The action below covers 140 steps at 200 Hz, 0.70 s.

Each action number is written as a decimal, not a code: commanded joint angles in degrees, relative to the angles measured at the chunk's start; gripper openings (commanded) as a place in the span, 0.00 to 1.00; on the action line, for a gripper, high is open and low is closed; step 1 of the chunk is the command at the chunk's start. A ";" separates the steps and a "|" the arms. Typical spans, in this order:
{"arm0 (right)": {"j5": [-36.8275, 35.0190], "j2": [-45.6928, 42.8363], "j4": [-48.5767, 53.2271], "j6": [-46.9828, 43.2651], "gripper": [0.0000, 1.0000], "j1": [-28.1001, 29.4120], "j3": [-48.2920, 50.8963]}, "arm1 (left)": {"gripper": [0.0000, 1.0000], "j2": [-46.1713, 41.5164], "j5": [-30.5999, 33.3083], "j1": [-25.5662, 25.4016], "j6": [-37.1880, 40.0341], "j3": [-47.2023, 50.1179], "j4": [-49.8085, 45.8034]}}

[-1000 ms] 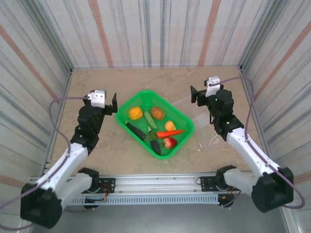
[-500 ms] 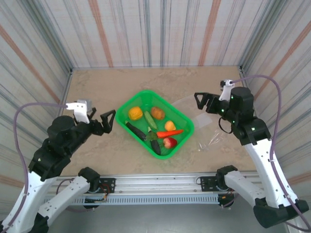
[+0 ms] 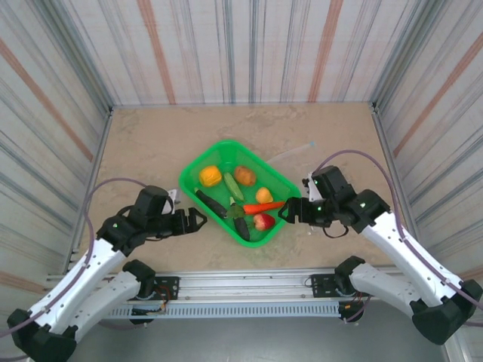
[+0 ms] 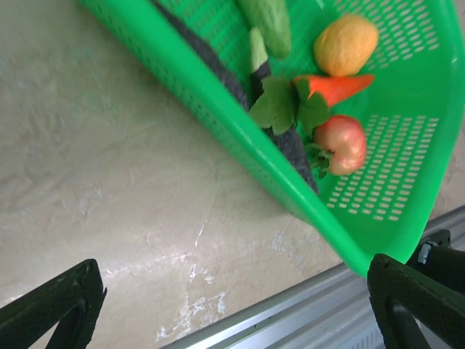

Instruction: Place the food in the zip-top bag and seal the zipper

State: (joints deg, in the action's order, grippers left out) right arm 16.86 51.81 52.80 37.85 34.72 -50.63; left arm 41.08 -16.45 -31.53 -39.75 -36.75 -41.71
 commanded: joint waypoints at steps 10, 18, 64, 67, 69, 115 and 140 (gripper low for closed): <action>6.65 0.70 -4.78 6.60 0.93 1.47 8.38 | 0.97 3.63 -7.58 -0.04 -4.07 3.14 7.79; 7.79 2.00 -7.23 6.04 0.93 1.48 9.09 | 0.97 4.75 -8.49 -0.07 -3.98 3.27 8.80; 7.93 15.72 -15.79 1.56 0.93 0.96 1.80 | 0.97 9.78 -10.82 -0.03 -0.88 0.47 10.26; 7.75 16.90 -16.36 1.53 0.94 0.81 1.34 | 0.97 10.14 -10.94 0.04 -0.73 0.31 10.40; 7.59 17.60 -16.64 1.53 0.94 0.68 1.00 | 0.97 10.40 -11.10 0.06 -0.58 0.22 10.38; 4.92 32.84 -21.75 -0.53 0.94 -1.92 -9.01 | 0.97 15.92 -16.01 0.18 1.52 -1.61 12.37; 5.33 41.38 -21.61 -2.42 0.93 -4.16 -17.95 | 0.98 20.03 -16.24 0.59 3.87 -5.18 12.02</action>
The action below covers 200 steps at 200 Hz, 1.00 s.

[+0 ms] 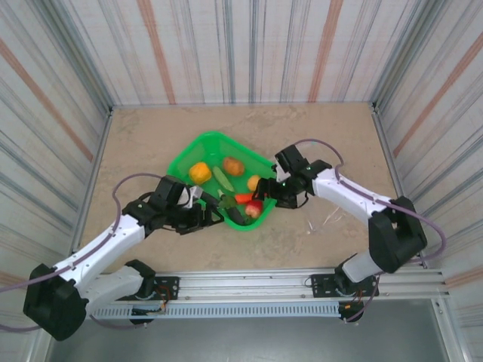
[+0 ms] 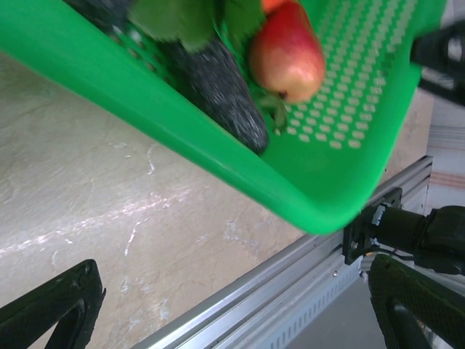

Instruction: Place the food in the zip-top bag and seal the zipper

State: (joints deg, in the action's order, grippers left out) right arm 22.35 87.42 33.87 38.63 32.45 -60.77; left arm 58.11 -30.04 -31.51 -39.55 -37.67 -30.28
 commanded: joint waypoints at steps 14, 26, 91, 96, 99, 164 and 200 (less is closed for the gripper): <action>0.09 10.48 -2.45 -4.36 0.93 -2.32 -13.13 | 0.98 6.81 -3.97 1.08 4.08 -6.85 2.15; -1.67 14.58 -0.34 -5.43 0.92 -2.45 -17.98 | 0.97 10.95 -5.23 1.27 3.89 -9.33 4.31; -16.52 12.70 9.74 -8.44 0.97 -8.02 -27.55 | 0.92 34.65 -5.73 1.69 3.60 -25.03 12.40; -17.96 12.05 10.01 -8.59 0.97 -8.35 -26.88 | 0.92 35.80 -5.11 1.84 4.01 -26.37 12.44; -18.67 11.64 10.11 -8.65 0.97 -8.52 -26.30 | 0.92 36.41 -4.64 1.93 4.26 -27.11 12.44; -26.90 8.62 8.36 -9.40 0.87 -10.00 -12.91 | 0.89 42.03 -3.44 5.43 4.35 -35.46 15.00; -29.65 16.40 9.72 -13.40 0.84 -6.16 -15.01 | 0.90 31.48 1.17 5.06 8.57 -31.71 9.79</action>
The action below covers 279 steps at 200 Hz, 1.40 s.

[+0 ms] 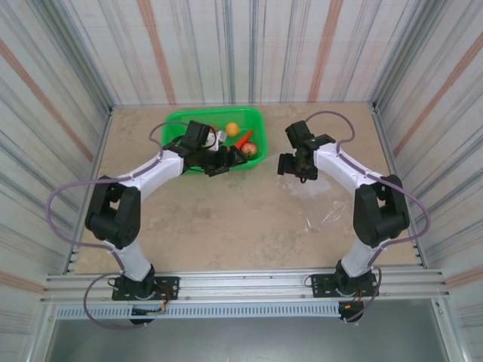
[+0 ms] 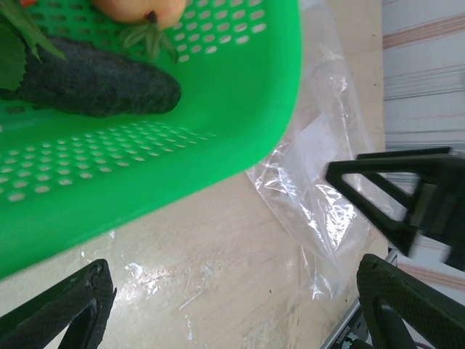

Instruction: Place the food in the zip-top bag and seal the zipper

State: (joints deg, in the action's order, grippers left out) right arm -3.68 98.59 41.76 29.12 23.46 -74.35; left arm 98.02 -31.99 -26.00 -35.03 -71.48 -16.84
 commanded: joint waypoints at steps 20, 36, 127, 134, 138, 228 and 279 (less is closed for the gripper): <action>-3.96 8.65 0.87 -6.29 0.75 4.78 -1.38 | 0.91 -14.26 3.90 -0.26 5.04 5.26 -5.51; -2.03 10.10 0.14 -8.41 0.68 5.97 -1.32 | 0.91 -18.12 3.91 -0.21 5.52 7.47 -6.71; 0.37 5.22 -9.32 -20.78 0.00 18.00 8.97 | 0.92 -24.12 6.92 1.63 10.90 8.97 -13.27; -0.34 4.42 -9.96 -22.48 0.00 19.33 9.13 | 0.91 -23.90 6.78 1.65 10.62 8.97 -13.13; -1.15 3.89 -10.42 -23.42 0.00 20.17 9.29 | 0.91 -23.88 6.74 1.65 10.53 8.86 -12.94; 5.41 -13.37 -14.73 -79.47 0.00 33.21 23.01 | 0.91 -28.46 10.20 5.96 8.37 11.08 -14.24; -8.10 -9.31 -14.76 -89.64 0.02 36.32 26.87 | 0.91 -30.89 8.00 7.94 7.88 13.70 -15.99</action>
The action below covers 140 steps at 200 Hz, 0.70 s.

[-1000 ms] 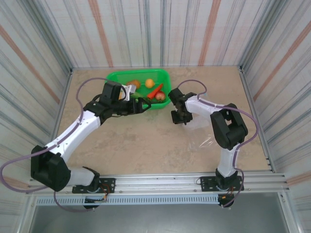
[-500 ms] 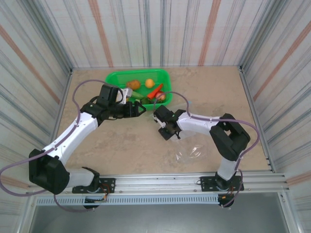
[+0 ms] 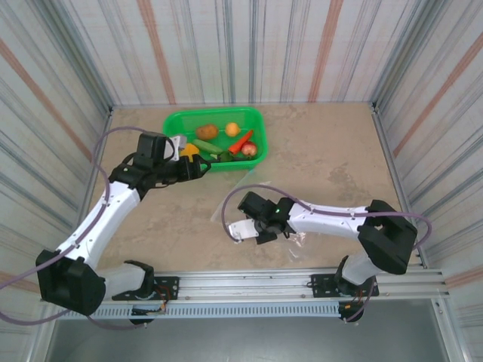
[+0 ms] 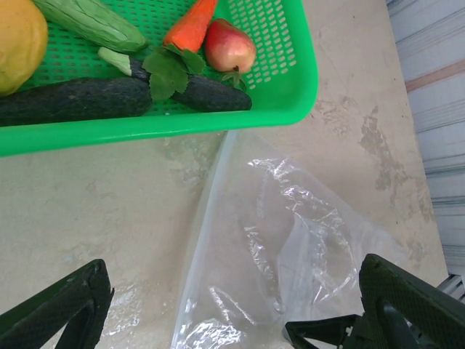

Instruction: Place the food in the zip-top bag and seal the zipper

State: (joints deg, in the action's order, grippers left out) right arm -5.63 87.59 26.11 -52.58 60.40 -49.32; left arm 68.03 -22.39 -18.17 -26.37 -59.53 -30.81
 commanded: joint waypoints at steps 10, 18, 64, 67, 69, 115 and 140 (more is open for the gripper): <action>-4.92 1.23 0.75 -4.75 0.18 -1.13 0.65 | 0.91 -0.04 -3.11 0.04 -1.03 2.63 -2.06; -3.63 0.26 0.71 -2.12 0.29 -1.34 -0.41 | 0.91 0.93 -4.50 -0.19 -1.14 3.44 -1.77; 8.24 -6.94 4.92 10.29 0.66 -2.69 -4.10 | 0.91 10.69 -9.70 -5.45 0.38 2.52 -0.66; 8.88 -7.13 5.13 11.26 0.65 -2.95 -4.37 | 0.91 11.66 -10.03 -5.81 0.50 2.37 -0.27; 9.21 -7.25 5.21 12.12 0.64 -3.17 -4.55 | 0.91 12.38 -10.21 -6.12 0.52 2.26 0.01; 12.28 -16.39 -7.23 47.11 0.50 -12.69 -3.91 | 0.82 25.62 -12.78 -7.59 0.74 -2.64 2.40; 14.64 -19.55 -7.00 66.05 0.45 -20.13 -2.45 | 0.81 31.93 -15.13 -7.31 2.47 -6.70 2.02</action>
State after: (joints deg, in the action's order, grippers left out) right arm 6.15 71.22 21.61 -12.01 45.23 -53.06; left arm 96.23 -33.67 -25.78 -26.28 -61.58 -29.80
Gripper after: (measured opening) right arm 0.479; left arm 0.819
